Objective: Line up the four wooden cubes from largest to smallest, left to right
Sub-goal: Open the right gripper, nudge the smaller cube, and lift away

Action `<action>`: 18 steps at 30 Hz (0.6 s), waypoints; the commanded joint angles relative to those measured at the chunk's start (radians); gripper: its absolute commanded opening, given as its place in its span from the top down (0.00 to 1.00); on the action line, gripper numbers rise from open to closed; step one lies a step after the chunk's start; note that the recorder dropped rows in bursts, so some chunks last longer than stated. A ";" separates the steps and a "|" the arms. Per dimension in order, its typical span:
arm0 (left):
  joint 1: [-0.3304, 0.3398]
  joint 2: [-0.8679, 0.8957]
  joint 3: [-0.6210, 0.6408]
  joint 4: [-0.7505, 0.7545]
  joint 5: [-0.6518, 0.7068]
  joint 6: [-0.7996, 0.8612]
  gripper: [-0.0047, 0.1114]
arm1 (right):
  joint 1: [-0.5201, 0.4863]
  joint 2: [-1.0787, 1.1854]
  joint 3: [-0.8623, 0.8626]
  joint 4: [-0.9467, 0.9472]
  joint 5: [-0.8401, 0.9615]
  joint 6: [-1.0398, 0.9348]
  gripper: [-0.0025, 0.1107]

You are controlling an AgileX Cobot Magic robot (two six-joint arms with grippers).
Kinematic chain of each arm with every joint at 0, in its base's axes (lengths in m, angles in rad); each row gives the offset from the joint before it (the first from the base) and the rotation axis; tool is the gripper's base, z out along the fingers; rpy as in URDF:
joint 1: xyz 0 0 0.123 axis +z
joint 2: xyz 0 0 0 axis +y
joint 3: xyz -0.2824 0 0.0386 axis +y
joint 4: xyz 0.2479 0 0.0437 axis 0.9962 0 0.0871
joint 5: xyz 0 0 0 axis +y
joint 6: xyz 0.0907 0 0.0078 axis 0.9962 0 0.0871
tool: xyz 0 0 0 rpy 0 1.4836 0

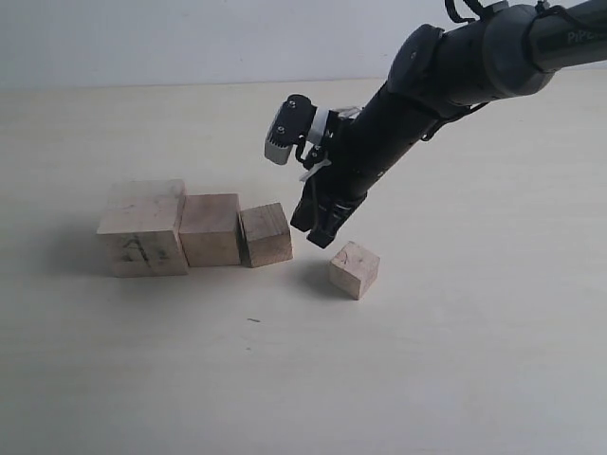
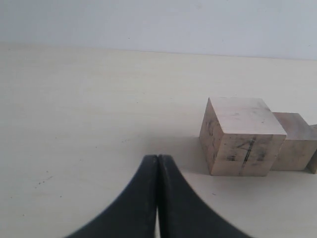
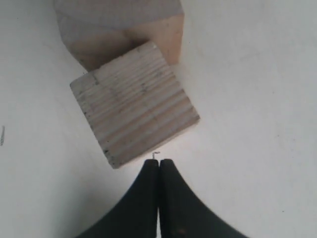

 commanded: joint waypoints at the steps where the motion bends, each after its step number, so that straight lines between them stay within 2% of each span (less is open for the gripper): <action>1: -0.005 -0.005 0.003 0.002 -0.009 0.000 0.96 | 0.001 -0.003 0.003 0.011 0.027 -0.008 0.98; 18: -0.005 -0.005 0.003 0.002 -0.009 0.000 0.96 | 0.001 0.010 0.003 0.103 0.040 -0.049 0.98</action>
